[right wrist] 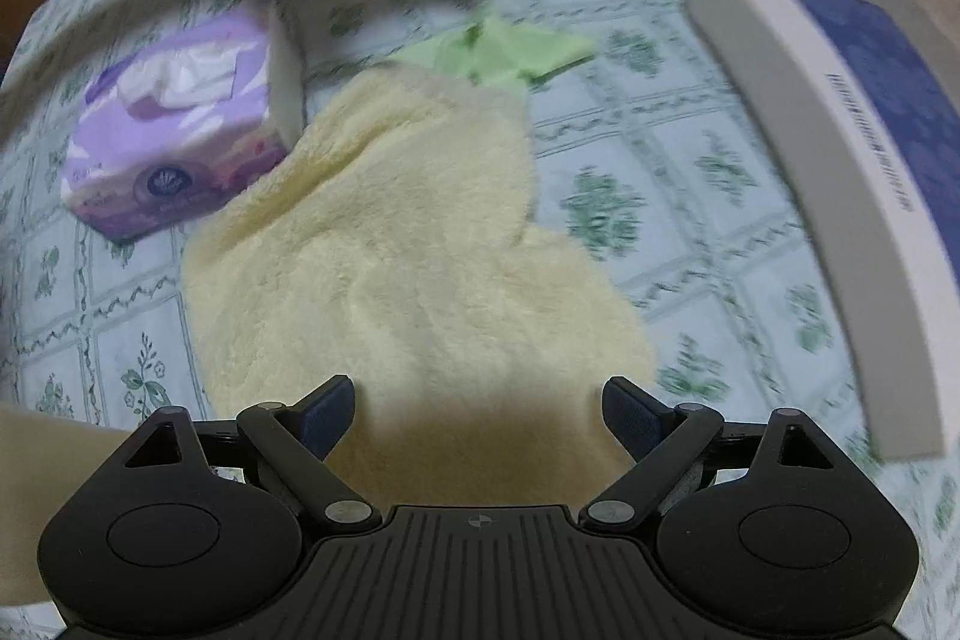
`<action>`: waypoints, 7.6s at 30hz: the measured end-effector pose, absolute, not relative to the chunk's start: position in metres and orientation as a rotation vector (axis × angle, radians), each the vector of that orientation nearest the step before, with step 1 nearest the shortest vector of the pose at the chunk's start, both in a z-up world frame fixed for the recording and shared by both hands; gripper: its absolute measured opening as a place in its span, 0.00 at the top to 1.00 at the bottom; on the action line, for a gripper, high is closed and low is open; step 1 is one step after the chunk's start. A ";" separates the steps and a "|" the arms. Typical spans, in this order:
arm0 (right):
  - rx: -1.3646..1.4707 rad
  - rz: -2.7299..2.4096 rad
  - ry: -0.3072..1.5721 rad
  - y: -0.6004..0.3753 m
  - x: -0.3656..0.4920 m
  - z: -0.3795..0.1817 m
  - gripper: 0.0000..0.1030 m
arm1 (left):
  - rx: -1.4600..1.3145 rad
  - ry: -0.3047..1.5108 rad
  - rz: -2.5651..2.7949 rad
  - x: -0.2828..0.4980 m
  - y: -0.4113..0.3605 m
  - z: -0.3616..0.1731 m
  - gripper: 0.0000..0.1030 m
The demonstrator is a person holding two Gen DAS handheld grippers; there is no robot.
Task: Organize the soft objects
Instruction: 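Grasp the yellow towel with the right gripper while the left grasps the green cloth, then lift and carry the towel and cloth over the cardboard box with both grippers, then open both grippers to drop the towel and cloth into the box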
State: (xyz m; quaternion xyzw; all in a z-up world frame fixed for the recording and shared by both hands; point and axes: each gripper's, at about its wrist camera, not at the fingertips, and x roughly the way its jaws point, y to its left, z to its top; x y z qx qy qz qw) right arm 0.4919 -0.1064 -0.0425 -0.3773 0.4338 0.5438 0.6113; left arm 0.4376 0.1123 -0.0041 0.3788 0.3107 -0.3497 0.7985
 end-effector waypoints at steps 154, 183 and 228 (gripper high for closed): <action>-0.028 0.163 0.678 -0.447 0.096 0.110 0.92 | -0.003 0.744 -0.501 0.134 -0.226 0.084 0.99; 0.022 0.235 0.676 -0.471 0.305 0.093 0.92 | -0.087 0.783 -0.378 0.294 -0.274 0.062 0.99; 0.107 0.204 0.727 -0.498 0.253 0.079 0.17 | -0.039 0.704 -0.350 0.211 -0.247 0.038 0.02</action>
